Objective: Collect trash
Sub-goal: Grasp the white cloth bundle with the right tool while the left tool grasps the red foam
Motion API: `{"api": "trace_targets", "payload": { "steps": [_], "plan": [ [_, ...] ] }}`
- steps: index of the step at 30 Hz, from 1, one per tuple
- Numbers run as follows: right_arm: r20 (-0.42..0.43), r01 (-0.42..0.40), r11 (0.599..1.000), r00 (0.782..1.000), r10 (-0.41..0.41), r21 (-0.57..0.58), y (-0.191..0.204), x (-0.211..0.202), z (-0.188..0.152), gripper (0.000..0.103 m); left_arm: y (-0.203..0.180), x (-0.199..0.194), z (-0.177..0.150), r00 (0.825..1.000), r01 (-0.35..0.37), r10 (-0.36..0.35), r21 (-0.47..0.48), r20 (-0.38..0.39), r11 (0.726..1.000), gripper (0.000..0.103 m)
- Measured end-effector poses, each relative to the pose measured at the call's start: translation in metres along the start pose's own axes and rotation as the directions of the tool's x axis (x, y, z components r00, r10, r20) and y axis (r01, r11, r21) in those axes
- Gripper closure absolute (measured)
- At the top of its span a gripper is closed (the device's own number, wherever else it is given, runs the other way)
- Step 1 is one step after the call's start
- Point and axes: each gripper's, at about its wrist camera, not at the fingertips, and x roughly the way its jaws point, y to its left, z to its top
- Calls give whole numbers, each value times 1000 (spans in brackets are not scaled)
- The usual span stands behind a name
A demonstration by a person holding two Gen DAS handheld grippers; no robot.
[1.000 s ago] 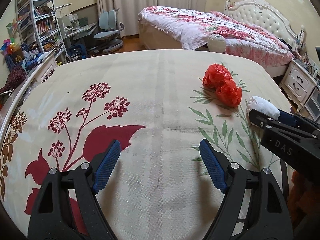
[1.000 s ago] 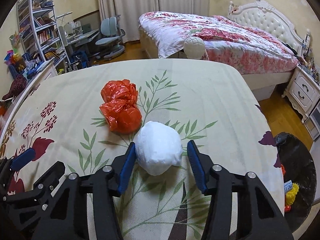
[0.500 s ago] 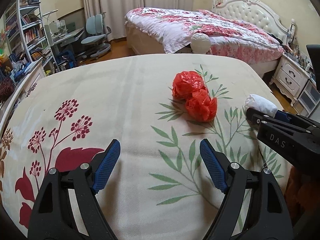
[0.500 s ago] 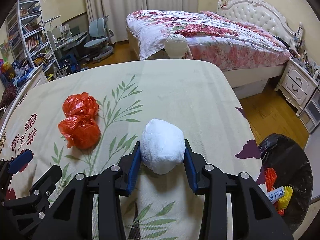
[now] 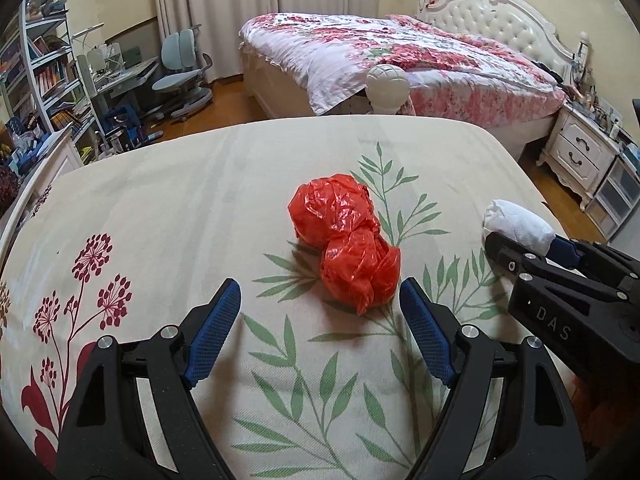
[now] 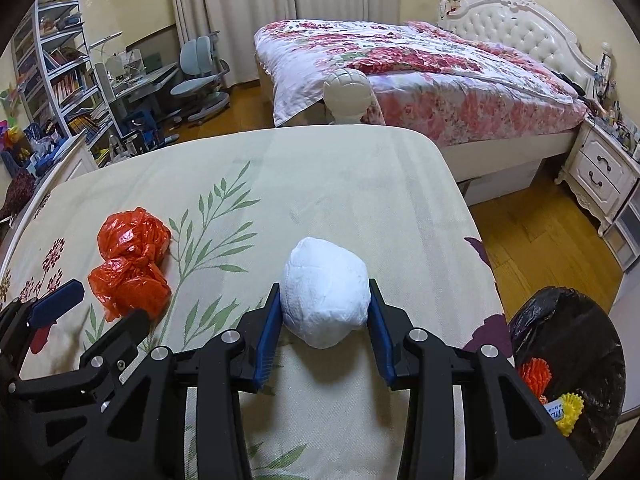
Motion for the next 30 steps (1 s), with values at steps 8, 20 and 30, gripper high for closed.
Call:
{"api": "trace_targets", "payload": {
  "steps": [8, 20, 30],
  "plan": [
    [-6, -11, 1000, 1000, 11, -2, -1, 3, -1, 62, 1, 16, 14, 1000, 7, -7, -22, -17, 1000, 23],
    [-4, 4, 1000, 1000, -4, -17, 3, 1, -2, 62, 0, 20, 13, 996, 83, -83, -9, -27, 997, 67],
    [1, 4, 1000, 1000, -4, -9, 4, -11, -14, 62, 0, 6, 3, 994, 111, -111, -7, -17, 994, 70]
  ]
}}
